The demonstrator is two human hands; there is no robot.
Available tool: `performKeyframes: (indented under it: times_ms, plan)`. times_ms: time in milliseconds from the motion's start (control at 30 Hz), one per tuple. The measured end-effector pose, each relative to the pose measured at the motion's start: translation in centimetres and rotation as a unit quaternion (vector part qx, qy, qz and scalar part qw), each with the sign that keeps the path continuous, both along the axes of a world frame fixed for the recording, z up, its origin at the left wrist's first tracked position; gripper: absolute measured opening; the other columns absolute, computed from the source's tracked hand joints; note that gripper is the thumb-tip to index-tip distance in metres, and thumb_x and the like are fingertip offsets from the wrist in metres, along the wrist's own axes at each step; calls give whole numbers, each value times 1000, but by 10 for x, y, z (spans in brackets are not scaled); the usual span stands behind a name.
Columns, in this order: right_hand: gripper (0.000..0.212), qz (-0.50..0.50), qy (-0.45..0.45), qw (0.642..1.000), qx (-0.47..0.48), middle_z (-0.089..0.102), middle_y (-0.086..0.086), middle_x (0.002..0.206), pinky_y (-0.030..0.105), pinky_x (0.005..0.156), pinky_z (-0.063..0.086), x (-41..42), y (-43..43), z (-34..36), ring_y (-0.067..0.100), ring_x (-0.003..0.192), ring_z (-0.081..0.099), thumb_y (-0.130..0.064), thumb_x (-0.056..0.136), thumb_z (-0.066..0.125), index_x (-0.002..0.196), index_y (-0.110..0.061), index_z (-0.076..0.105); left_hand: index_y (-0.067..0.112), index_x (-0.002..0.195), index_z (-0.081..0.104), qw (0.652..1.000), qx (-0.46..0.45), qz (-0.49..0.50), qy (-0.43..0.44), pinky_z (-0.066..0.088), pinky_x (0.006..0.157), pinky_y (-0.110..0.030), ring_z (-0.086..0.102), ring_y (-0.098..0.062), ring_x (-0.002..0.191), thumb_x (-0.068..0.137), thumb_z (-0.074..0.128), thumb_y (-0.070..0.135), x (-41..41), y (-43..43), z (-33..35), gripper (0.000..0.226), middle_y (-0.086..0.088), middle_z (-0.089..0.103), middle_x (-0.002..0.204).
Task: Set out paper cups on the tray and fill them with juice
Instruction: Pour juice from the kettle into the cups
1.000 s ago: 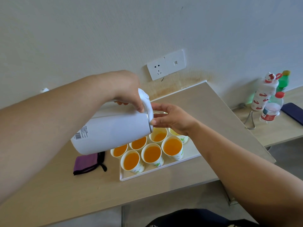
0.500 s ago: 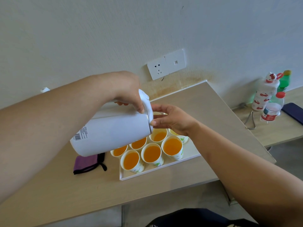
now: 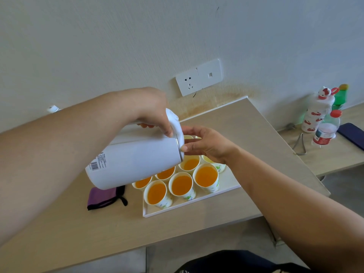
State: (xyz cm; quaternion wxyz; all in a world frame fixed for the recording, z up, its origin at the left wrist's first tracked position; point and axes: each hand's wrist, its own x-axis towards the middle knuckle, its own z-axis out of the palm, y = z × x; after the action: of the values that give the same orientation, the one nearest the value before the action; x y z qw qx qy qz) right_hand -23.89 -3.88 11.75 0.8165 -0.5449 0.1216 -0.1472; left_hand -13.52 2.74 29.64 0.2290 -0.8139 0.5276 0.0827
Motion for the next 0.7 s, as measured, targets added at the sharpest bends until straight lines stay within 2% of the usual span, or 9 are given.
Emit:
performKeyframes:
  times_ms: [233, 367, 467, 567, 633, 700]
  plan:
    - [56, 0, 9, 1000, -11, 63, 18, 120, 35, 85, 56, 0, -1, 0, 27, 107, 65, 3, 77, 71, 129, -6, 54, 6, 72, 68, 1000, -7, 7, 8, 36, 48, -23, 50, -12, 39, 68, 76, 48, 4, 1, -1, 43, 0, 58, 48]
    - [57, -15, 31, 998, -60, 67, 13, 116, 27, 83, 55, -1, -2, 7, 21, 104, 67, -3, 76, 74, 130, -9, 54, 10, 61, 62, 999, -13, 17, 34, 35, 48, -24, 47, -11, 36, 68, 77, 46, 10, 5, 4, 40, 5, 53, 39]
    - [61, -41, 52, 990, -125, 68, 6, 115, 27, 87, 54, 2, -1, 19, 17, 104, 66, -15, 75, 78, 131, -14, 55, 12, 57, 57, 996, -39, 34, 78, 34, 50, -26, 47, -14, 42, 70, 77, 45, 23, 16, 14, 40, 5, 52, 38]
    - [60, -78, 56, 974, -207, 67, -3, 117, 28, 89, 52, 7, 2, 39, 11, 107, 63, -33, 74, 79, 129, -23, 58, 7, 64, 60, 980, -108, 69, 151, 36, 58, -29, 50, -19, 55, 70, 78, 44, 43, 35, 24, 41, -6, 59, 55]
    - [54, -110, 62, 959, -253, 63, -8, 118, 23, 86, 50, 10, 7, 56, 7, 107, 60, -37, 78, 74, 128, -26, 58, 7, 67, 58, 962, -143, 99, 210, 37, 58, -29, 50, -18, 55, 67, 81, 42, 56, 50, 28, 42, -7, 56, 56]
    - [50, -126, 62, 945, -297, 62, -9, 116, 26, 89, 49, 17, 12, 71, 7, 108, 58, -42, 81, 70, 127, -27, 58, 10, 67, 57, 938, -178, 138, 262, 38, 52, -26, 48, -16, 49, 56, 85, 45, 69, 68, 32, 47, -3, 53, 51]
